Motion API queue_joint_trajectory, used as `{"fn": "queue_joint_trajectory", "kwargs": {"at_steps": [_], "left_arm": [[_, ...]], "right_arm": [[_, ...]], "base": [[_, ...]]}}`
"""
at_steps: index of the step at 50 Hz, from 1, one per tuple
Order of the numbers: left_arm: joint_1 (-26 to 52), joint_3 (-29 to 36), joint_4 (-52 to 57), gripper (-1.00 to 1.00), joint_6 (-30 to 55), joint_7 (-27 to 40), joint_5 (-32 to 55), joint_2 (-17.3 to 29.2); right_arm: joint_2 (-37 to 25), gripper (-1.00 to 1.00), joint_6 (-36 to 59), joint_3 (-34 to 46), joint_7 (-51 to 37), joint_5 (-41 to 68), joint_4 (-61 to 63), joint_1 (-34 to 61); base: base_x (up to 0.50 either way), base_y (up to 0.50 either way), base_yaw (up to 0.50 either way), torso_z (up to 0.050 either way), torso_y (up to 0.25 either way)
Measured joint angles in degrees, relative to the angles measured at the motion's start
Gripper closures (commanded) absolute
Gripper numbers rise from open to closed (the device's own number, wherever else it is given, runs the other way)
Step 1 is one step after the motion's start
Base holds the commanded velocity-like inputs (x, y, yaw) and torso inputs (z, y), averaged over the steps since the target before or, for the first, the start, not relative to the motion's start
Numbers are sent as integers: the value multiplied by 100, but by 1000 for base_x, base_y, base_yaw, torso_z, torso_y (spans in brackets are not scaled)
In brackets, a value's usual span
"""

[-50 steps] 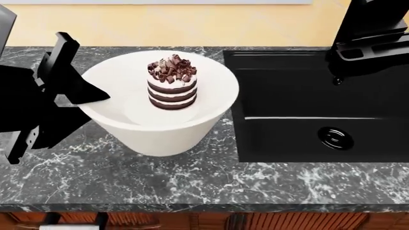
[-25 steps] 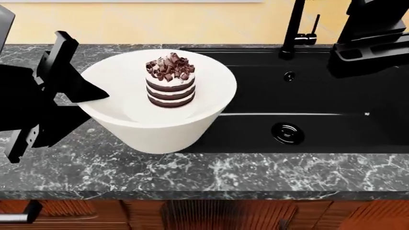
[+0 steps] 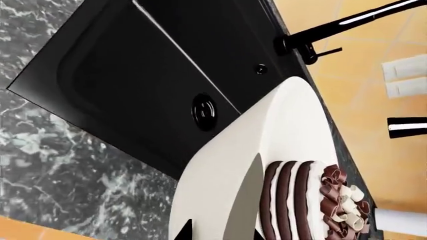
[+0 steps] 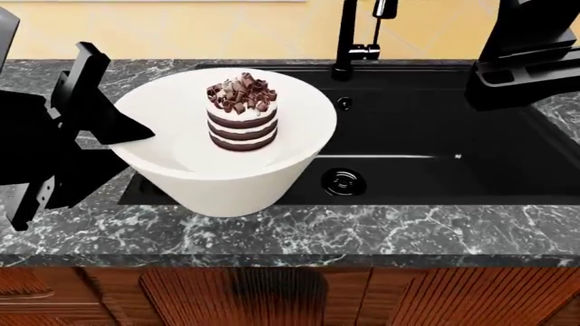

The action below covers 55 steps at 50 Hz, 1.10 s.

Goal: Pick up the bowl with cake and place it on the tray. Pick up the cupcake and place it on the tray.

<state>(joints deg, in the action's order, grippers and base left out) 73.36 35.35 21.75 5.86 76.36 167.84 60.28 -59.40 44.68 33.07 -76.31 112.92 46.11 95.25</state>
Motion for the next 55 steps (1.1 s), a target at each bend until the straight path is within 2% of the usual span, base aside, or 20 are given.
{"fn": "queue_joint_trajectory", "kwargs": {"at_steps": [41, 55], "left_arm": [[-27, -29, 34, 100, -11, -32, -3, -8], [-23, -39, 46, 100, 5, -44, -8, -10]], "right_arm": [[-12, -100, -100, -71, 140, -41, 55, -45], [-11, -100, -81, -70, 177, -93, 74, -54]], "base": [[-23, -500, 0, 0, 1], [206, -450, 0, 0, 1]]}}
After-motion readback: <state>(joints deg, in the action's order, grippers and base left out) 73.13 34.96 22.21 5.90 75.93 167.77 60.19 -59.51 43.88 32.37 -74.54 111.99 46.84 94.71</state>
